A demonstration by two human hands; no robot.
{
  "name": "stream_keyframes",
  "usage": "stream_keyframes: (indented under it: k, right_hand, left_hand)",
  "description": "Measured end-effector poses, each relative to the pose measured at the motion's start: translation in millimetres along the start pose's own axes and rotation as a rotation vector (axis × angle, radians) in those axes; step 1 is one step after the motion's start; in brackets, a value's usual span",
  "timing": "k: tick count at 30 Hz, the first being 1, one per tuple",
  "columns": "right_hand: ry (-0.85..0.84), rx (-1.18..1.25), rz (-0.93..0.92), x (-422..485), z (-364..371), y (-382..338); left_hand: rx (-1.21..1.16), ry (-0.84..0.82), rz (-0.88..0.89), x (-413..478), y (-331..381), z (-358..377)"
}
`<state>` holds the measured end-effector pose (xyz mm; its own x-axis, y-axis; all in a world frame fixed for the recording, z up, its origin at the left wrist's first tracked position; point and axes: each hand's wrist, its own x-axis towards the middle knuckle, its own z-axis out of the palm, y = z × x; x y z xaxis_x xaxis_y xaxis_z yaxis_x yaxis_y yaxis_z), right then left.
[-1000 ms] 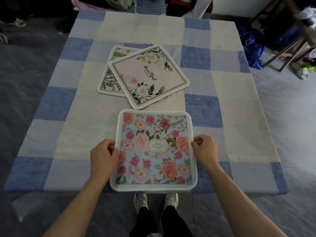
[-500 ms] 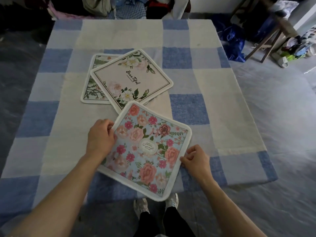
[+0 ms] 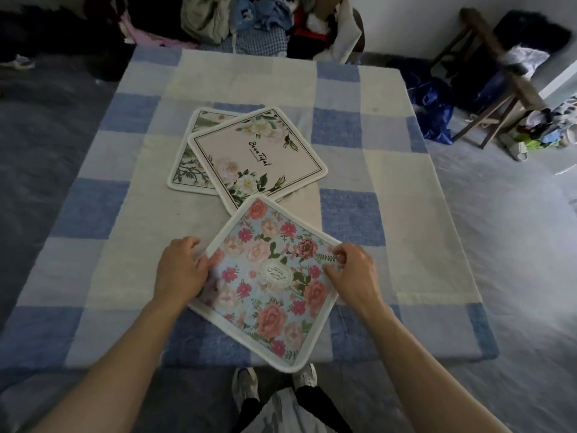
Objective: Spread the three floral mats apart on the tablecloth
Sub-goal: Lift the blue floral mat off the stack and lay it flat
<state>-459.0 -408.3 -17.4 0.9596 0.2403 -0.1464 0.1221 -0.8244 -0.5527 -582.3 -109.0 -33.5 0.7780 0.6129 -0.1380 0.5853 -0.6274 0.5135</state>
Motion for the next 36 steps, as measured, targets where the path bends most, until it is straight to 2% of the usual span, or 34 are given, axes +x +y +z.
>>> stream_keyframes:
  k: [6,10,14,20,25,30,36]
  right_hand:
    - [-0.106,-0.013,-0.148,35.0,12.1,-19.8]
    - [-0.258,-0.104,-0.237,59.0,25.0,-23.1]
    - [-0.352,-0.15,-0.296,77.5,32.3,-15.4]
    - [-0.345,-0.241,-0.356,88.0,37.2,-12.3]
    - [-0.308,-0.191,-0.263,99.3,33.7,-13.7]
    - [-0.138,-0.034,-0.154,101.3,26.0,-3.3]
    - [-0.137,-0.028,-0.066,84.6,16.5,-1.9]
  left_hand:
    - [-0.052,0.055,-0.231,-41.7,-6.6,-0.3]
    - [-0.071,0.1,-0.483,-74.1,-9.8,13.2]
    - [-0.14,0.219,-0.569,-89.9,5.7,26.6]
    - [-0.278,0.367,-0.676,-96.2,30.3,45.4]
    - [-0.397,0.402,-0.899,-94.0,34.4,47.7]
    - [-0.404,0.405,-0.825,-98.8,31.9,45.3]
    - [-0.39,0.403,-0.676,-85.4,27.8,29.9]
